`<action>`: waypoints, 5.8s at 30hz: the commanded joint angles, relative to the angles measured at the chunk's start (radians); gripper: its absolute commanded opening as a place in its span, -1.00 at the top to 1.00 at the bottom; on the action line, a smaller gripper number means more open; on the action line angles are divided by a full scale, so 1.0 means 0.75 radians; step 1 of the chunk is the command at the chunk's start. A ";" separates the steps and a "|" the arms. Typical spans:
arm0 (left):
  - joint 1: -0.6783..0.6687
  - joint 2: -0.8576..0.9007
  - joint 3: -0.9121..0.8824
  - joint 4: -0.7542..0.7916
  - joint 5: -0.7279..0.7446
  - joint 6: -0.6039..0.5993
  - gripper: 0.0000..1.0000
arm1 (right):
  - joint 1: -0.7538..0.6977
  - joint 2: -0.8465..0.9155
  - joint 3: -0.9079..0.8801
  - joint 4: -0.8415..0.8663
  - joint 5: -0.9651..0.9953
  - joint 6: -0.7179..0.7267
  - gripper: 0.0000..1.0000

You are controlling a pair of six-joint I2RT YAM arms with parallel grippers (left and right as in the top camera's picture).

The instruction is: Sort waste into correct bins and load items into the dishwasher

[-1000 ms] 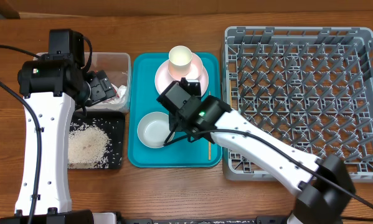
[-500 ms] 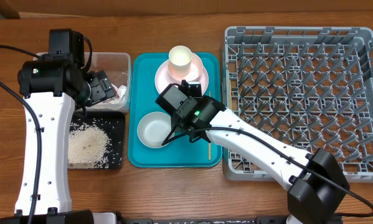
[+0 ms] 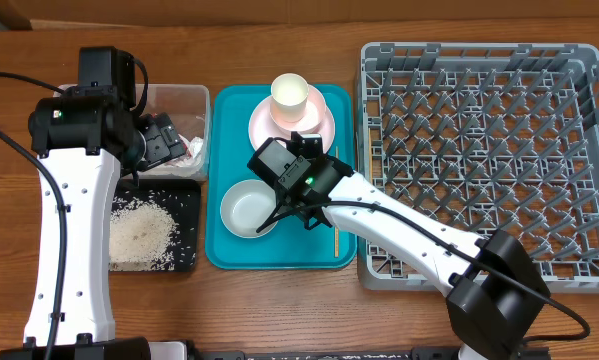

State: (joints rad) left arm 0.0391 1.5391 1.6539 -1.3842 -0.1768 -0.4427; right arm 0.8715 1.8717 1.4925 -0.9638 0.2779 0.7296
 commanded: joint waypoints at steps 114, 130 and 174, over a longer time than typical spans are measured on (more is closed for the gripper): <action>0.000 0.003 0.013 0.002 -0.009 -0.004 -1.00 | -0.060 0.006 -0.508 0.492 0.137 0.149 0.07; 0.000 0.003 0.013 0.002 -0.009 -0.004 -1.00 | -0.060 0.006 -0.508 0.514 0.136 0.187 0.07; -0.001 0.003 0.013 0.002 -0.009 -0.004 -1.00 | -0.059 0.013 -0.602 0.715 0.012 0.214 0.20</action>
State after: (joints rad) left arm 0.0391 1.5391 1.6539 -1.3842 -0.1768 -0.4423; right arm 0.8310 1.8748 1.0580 -0.4263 0.3233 0.8825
